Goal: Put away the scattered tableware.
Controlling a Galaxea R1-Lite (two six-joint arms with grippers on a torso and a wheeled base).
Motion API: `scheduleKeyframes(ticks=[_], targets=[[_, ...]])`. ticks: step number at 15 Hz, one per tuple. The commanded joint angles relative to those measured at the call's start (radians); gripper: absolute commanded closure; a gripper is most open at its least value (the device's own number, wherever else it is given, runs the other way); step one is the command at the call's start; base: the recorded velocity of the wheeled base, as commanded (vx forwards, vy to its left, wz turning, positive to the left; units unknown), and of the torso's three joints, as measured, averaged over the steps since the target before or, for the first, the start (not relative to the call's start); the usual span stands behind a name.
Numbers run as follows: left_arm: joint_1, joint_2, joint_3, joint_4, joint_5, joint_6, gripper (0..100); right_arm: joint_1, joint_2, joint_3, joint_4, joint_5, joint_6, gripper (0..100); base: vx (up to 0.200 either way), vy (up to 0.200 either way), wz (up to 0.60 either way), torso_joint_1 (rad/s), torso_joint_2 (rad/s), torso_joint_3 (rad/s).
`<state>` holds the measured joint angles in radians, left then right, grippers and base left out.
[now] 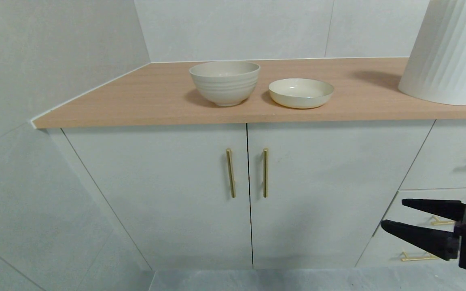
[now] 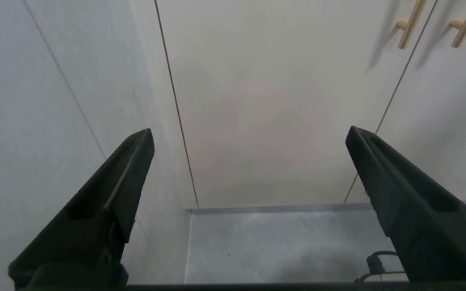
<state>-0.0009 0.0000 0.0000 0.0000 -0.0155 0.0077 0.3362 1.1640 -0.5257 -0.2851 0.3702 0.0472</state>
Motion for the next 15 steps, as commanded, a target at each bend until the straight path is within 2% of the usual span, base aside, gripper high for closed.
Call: scheduleKeyframes(ticks=[1, 2, 3, 6, 10, 15], targets=[[0.001, 0.000, 0.000, -0.002, 0.000, 0.000, 0, 0.078, 0.186, -0.114, -0.005, -0.011, 0.000, 0, 0.000, 0.000, 0.00, 0.000, 0.00, 0.000], [0.001, 0.000, 0.000, 0.000, 0.000, 0.000, 0, 0.133, 0.270, -0.194, -0.012, -0.037, 0.000, 0, 0.000, 0.000, 0.00, 0.000, 0.00, 0.000], [-0.001, 0.000, 0.000, 0.000, 0.000, 0.000, 0, 0.152, 0.307, -0.224, -0.014, -0.039, 0.000, 0, 0.000, 0.000, 0.00, 0.000, 0.00, 0.000], [0.001, 0.000, 0.000, 0.000, 0.000, 0.000, 0, 0.164, 0.376, -0.272, -0.048, -0.034, 0.005, 0, 0.000, 0.000, 0.00, 0.000, 0.00, 0.000], [0.001, 0.000, 0.000, 0.000, 0.000, 0.000, 0, 0.181, 0.450, -0.221, -0.193, -0.034, 0.005, 0, 0.000, 0.000, 0.00, 0.000, 0.00, 0.000], [-0.001, 0.000, 0.000, 0.000, 0.000, 0.000, 0, 0.277, 0.632, -0.227, -0.508, -0.043, 0.017, 0, 0.000, 0.000, 0.00, 0.000, 0.00, 0.000]])
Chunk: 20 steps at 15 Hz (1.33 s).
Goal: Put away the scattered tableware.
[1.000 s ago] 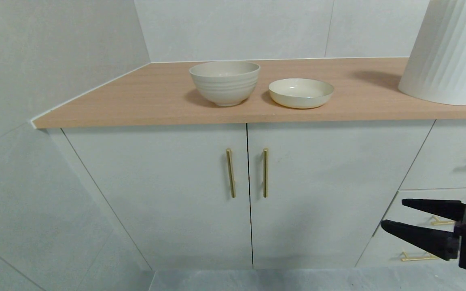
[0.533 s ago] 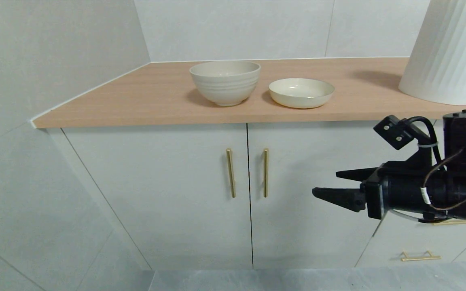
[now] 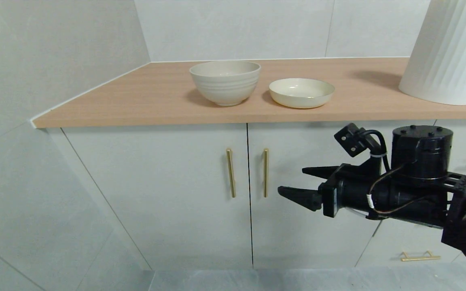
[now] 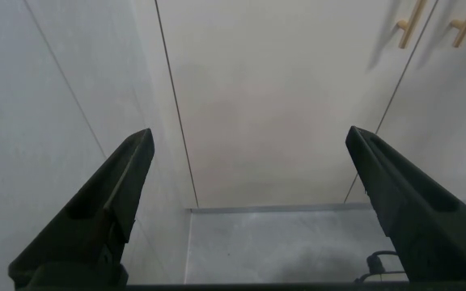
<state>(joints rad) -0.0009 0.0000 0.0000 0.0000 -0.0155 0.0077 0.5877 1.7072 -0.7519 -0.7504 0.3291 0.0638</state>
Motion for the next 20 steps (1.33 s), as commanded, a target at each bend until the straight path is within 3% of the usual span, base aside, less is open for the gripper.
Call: scheduleKeyframes(ticks=[1, 4, 11, 20], targets=[[0.001, 0.000, 0.000, -0.002, 0.000, 0.000, 0, 0.027, 0.126, -0.009, -0.079, -0.004, -0.001, 0, 0.000, 0.000, 0.00, 0.000, 0.00, 0.000], [-0.001, 0.000, 0.000, 0.000, 0.000, 0.000, 0, 0.026, 0.187, -0.101, -0.079, -0.004, 0.074, 0, 0.000, 0.000, 0.00, 0.000, 0.00, 0.000], [0.001, 0.000, 0.000, 0.000, 0.000, 0.000, 0, 0.029, 0.236, -0.178, -0.090, -0.002, 0.257, 0, 0.000, 0.000, 0.00, 0.000, 0.00, 0.000], [0.001, 0.000, 0.000, 0.000, 0.000, 0.000, 0, 0.057, 0.311, -0.204, -0.179, -0.061, 0.274, 0, 0.000, 0.000, 0.00, 0.000, 0.00, 0.000]])
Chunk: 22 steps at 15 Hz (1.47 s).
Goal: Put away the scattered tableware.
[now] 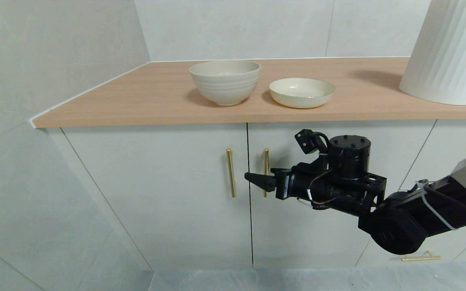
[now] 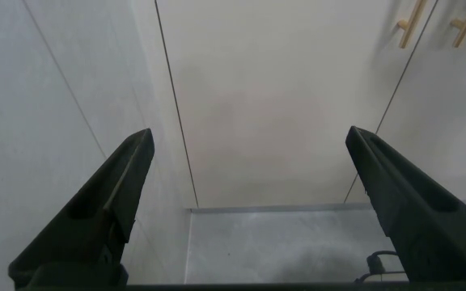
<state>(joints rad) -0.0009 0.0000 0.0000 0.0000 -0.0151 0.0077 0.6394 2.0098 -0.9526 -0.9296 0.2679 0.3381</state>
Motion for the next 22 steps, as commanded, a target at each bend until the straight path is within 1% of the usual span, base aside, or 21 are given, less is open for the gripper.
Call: scheduleKeyframes(ticks=[1, 4, 8, 14, 18, 20, 22], targets=[[0.001, 0.000, 0.000, 0.000, 0.000, 0.000, 0, 0.014, 0.015, -0.005, -0.009, 0.001, 0.007, 0, 0.000, 0.000, 0.00, 0.000, 0.00, 0.000], [0.001, 0.000, 0.000, -0.002, 0.000, 0.000, 0, 0.037, 0.037, -0.005, -0.061, -0.002, 0.038, 0, 0.000, 0.000, 0.00, 0.000, 0.00, 0.000], [-0.001, 0.000, 0.000, 0.000, 0.000, 0.000, 0, 0.048, 0.014, 0.006, -0.061, 0.001, 0.091, 0, 0.000, 0.000, 0.00, 0.000, 0.00, 0.000], [0.001, 0.000, 0.000, 0.000, 0.000, 0.000, 0, 0.054, -0.039, 0.051, -0.054, 0.033, 0.099, 0, 0.000, 0.000, 0.00, 0.000, 0.00, 0.000], [-0.001, 0.000, 0.000, -0.002, 0.000, 0.000, 0, 0.072, -0.131, 0.147, -0.054, 0.062, 0.099, 0, 0.000, 0.000, 0.00, 0.000, 0.00, 0.000], [0.001, 0.000, 0.000, -0.002, 0.000, 0.000, 0, 0.075, -0.210, 0.221, -0.052, 0.139, 0.099, 0, 0.000, 0.000, 0.00, 0.000, 0.00, 0.000], [-0.001, 0.000, 0.000, -0.002, 0.000, -0.002, 0, 0.079, -0.281, 0.276, -0.052, 0.159, 0.099, 0, 0.000, 0.000, 0.00, 0.000, 0.00, 0.000]])
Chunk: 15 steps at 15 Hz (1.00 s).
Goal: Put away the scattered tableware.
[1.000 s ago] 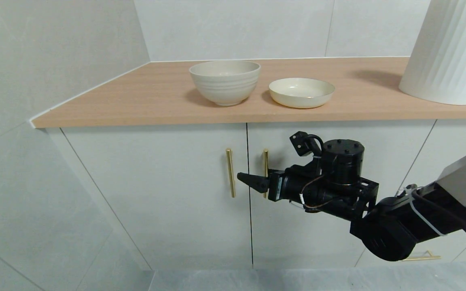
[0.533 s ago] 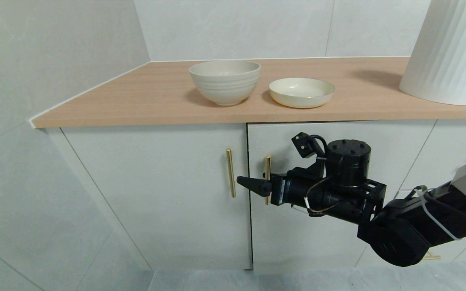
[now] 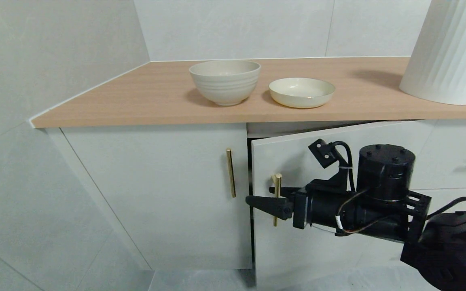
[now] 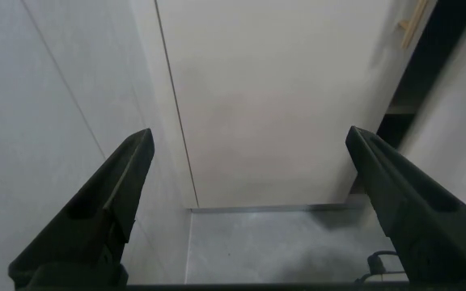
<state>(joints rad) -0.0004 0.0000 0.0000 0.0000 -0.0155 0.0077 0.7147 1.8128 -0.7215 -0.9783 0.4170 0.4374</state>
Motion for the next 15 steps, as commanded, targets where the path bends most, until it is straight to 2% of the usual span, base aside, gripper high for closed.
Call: scheduleKeyframes(ticks=[1, 7, 15], targets=[[0.000, 0.000, 0.000, 0.000, 0.000, 0.000, 0, 0.012, -0.115, 0.079, 0.000, 0.028, 0.000, 0, 0.000, 0.000, 0.00, 0.000, 0.00, 0.000], [0.000, 0.000, 0.000, 0.000, 0.000, 0.000, 0, 0.051, -0.191, 0.188, -0.002, 0.069, 0.000, 0, 0.000, 0.000, 0.00, 0.000, 0.00, 0.000], [0.000, 0.000, 0.000, 0.000, 0.000, 0.002, 0, 0.049, -0.213, 0.205, -0.002, 0.069, 0.000, 0, 0.000, 0.000, 0.00, 0.000, 0.00, 0.000]])
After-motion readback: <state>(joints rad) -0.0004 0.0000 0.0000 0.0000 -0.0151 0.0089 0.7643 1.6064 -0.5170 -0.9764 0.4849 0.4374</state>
